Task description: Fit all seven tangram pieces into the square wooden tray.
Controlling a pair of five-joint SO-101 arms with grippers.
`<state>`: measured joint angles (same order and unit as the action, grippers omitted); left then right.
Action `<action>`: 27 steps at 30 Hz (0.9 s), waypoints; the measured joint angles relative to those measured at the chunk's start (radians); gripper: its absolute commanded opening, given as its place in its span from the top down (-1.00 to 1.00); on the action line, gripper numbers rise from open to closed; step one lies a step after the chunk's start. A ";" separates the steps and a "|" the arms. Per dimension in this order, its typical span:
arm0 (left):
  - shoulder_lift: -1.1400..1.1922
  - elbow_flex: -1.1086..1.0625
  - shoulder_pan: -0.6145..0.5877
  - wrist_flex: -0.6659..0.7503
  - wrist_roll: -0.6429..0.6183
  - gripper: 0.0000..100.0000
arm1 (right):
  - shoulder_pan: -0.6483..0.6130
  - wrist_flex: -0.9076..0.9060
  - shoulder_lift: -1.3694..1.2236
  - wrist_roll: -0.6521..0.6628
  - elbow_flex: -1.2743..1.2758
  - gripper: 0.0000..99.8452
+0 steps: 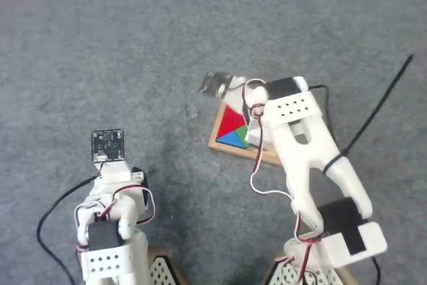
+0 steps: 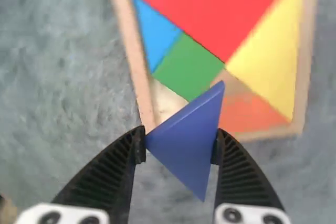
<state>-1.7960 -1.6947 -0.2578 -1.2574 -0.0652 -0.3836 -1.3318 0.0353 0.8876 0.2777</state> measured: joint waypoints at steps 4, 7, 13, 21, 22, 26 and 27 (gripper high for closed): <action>0.000 0.000 0.000 0.000 0.000 0.89 | -0.005 -0.002 -0.038 0.250 0.000 0.76; 0.000 0.000 0.000 0.000 0.000 0.89 | -0.009 -0.017 -0.078 0.391 0.000 0.76; 0.000 0.000 0.000 0.000 0.000 0.89 | -0.008 -0.029 -0.152 0.672 0.000 0.76; 0.000 0.000 0.000 0.000 0.000 0.89 | 0.017 -0.029 -0.189 0.858 0.000 0.75; 0.000 0.000 0.000 0.000 0.000 0.89 | 0.021 -0.029 -0.189 0.864 0.000 0.75; 0.000 0.000 0.000 0.000 0.000 0.89 | 0.031 -0.021 -0.189 0.873 0.000 0.60; 0.000 0.000 0.000 0.000 0.000 0.89 | 0.029 -0.011 -0.189 0.875 0.000 0.55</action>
<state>-1.7960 -1.6947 -0.2578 -1.2574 -0.0652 -0.3544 -1.3426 -0.1534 1.7622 0.2777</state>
